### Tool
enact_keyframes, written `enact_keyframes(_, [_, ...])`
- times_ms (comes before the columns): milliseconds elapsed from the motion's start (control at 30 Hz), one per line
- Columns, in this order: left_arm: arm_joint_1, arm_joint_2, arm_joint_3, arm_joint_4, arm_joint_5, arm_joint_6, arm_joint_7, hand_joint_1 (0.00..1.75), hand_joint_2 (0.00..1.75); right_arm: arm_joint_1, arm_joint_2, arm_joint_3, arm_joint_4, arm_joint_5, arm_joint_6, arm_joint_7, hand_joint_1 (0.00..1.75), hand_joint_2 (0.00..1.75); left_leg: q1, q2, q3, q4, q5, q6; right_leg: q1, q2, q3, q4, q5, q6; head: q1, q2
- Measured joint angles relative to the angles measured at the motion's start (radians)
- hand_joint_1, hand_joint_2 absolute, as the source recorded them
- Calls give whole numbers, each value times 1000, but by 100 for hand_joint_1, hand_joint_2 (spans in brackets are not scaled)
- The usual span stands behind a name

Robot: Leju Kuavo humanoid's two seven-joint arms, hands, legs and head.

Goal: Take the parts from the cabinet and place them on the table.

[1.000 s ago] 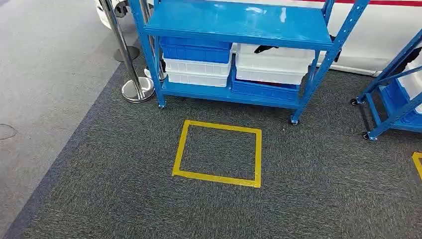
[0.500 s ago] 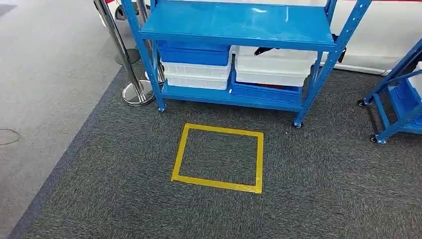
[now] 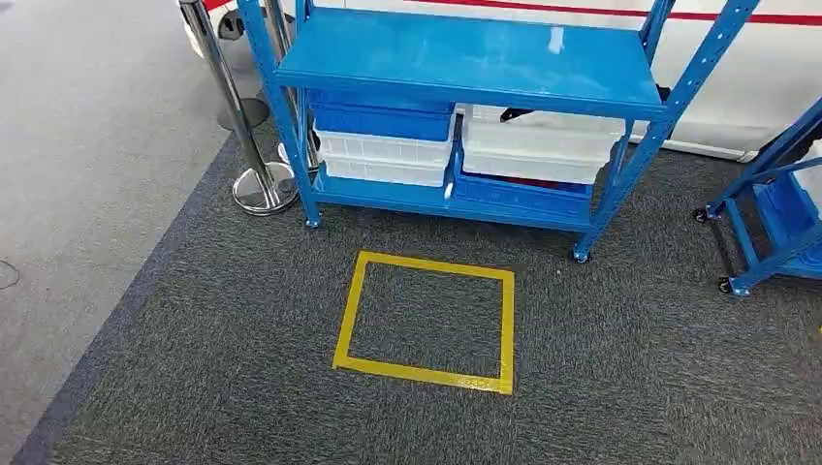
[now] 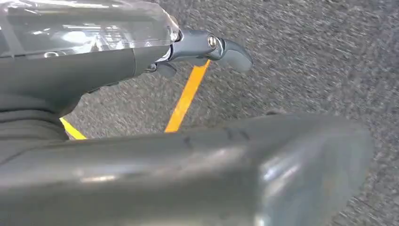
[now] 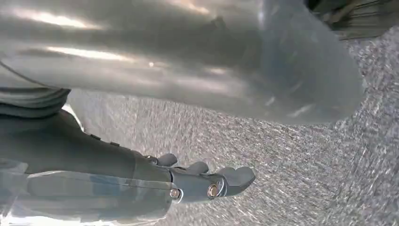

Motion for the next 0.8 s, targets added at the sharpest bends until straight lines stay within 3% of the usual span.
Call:
enact_keyframes(67, [2,-1,-1,0,0,0,0,0,0,1,0,-6,0,-3,0,0,0,0,1,12,25,0,-20,-7,1,-21,25,-108,87,-5,0,0])
enact_keyframes(100, [4,-1,-3,0,0,0,0,0,0,2,0,-11,0,-5,-2,0,0,0,-1,21,33,0,-36,-14,3,-68,29,-174,167,-14,0,0])
enact_keyframes(133, [4,0,-7,0,0,0,1,0,0,-1,1,-14,1,-4,-4,2,0,0,-6,25,47,8,-49,-21,10,-75,25,-171,131,-25,-1,0])
enact_keyframes(167, [-2,0,-9,0,0,0,2,0,0,-7,2,-17,1,-1,-10,4,0,0,-8,34,45,4,-61,-28,11,-67,29,-166,137,-38,-2,0])
enact_keyframes(200, [-4,0,-9,0,0,1,2,0,0,-7,3,-19,0,3,-17,5,0,0,-8,44,67,4,-64,-36,12,-55,31,-169,133,-45,-1,0])
enact_keyframes(267, [-13,0,-11,0,0,1,2,0,0,-7,4,-23,0,6,-24,13,0,0,-6,41,63,36,-57,-42,7,-37,54,-174,123,-56,-2,0])
enact_keyframes(300, [-13,0,-14,0,0,3,2,0,0,-6,5,-24,0,7,-27,16,0,0,-1,14,41,90,-51,-47,6,-37,68,-180,116,-63,-1,0])
enact_keyframes(333, [-12,0,-15,0,1,3,2,0,0,-7,5,-26,0,9,-33,19,0,0,2,-7,-7,168,-55,-52,5,-31,77,-182,109,-70,-2,0])
enact_keyframes(367, [-13,0,-16,0,2,3,2,0,0,-8,5,-26,0,12,-39,22,0,0,6,-16,-64,248,-81,-60,5,-23,84,-183,102,-71,-2,0])
enact_keyframes(400, [-11,0,-16,0,4,3,2,0,0,-9,5,-26,0,17,-41,22,0,0,9,-19,-115,311,-128,-64,5,-14,93,-183,92,-71,-1,0])
enact_keyframes(433, [-10,0,-16,0,5,4,2,0,0,-9,5,-26,0,21,-42,23,0,0,10,-19,-153,346,-171,-65,5,-6,104,-183,82,-71,-2,0])
enact_keyframes(467, [-8,0,-16,0,6,4,2,0,0,-9,5,-26,0,24,-42,25,0,0,11,-19,-179,350,-191,-64,5,1,118,-183,72,-69,-2,0])
enact_keyframes(500, [-7,0,-17,0,6,4,2,0,0,-8,5,-26,0,24,-42,28,0,0,11,-19,-190,322,-187,-63,5,6,135,-183,60,-67,-2,0])
enact_keyframes(533, [-6,0,-17,0,8,5,2,0,0,-8,5,-26,0,24,-42,30,0,0,10,-19,-188,262,-147,-57,5,9,155,-183,46,-64,-2,0])
enact_keyframes(567, [-4,0,-17,0,8,6,2,0,0,-6,7,-26,0,24,-42,31,0,0,8,-19,-182,194,-79,-48,5,10,172,-184,33,-62,-2,0])
enact_keyframes(600, [0,1,-17,1,9,6,2,0,0,-3,8,-26,0,26,-41,33,0,0,4,-18,-181,124,23,-37,5,10,180,-187,22,-59,-1,0])
enact_keyframes(633, [3,2,-17,2,11,7,2,0,0,-5,11,-26,2,24,-37,34,0,0,-3,-20,-199,81,74,-32,9,13,192,-177,11,-53,-2,0])
enact_keyframes(667, [2,2,-17,2,13,7,2,0,0,-7,11,-27,2,16,-31,34,0,0,-5,-30,-192,85,63,-29,10,26,193,-183,-2,-44,-1,0])
enact_keyframes(700, [5,1,-17,2,15,8,1,0,0,-12,11,-29,0,11,-27,33,0,0,-6,-30,-182,81,74,-24,9,26,205,-189,-7,-38,-2,0])
enact_keyframes(733, [3,0,-17,2,20,9,0,0,0,-9,11,-31,0,11,-30,33,0,0,-6,-27,-176,75,71,-17,11,26,212,-175,6,-29,-1,0])
enact_keyframes(767, [2,0,-17,2,21,10,-2,0,0,-11,11,-32,0,21,-36,34,0,0,-4,-29,-151,67,69,-8,11,26,220,-171,5,-23,-1,0])
enact_keyframes(800, [1,-2,-17,2,22,10,-3,0,0,-11,10,-31,-1,33,-40,39,0,0,-3,-26,-136,57,67,-3,6,18,213,-141,1,-21,-1,0])
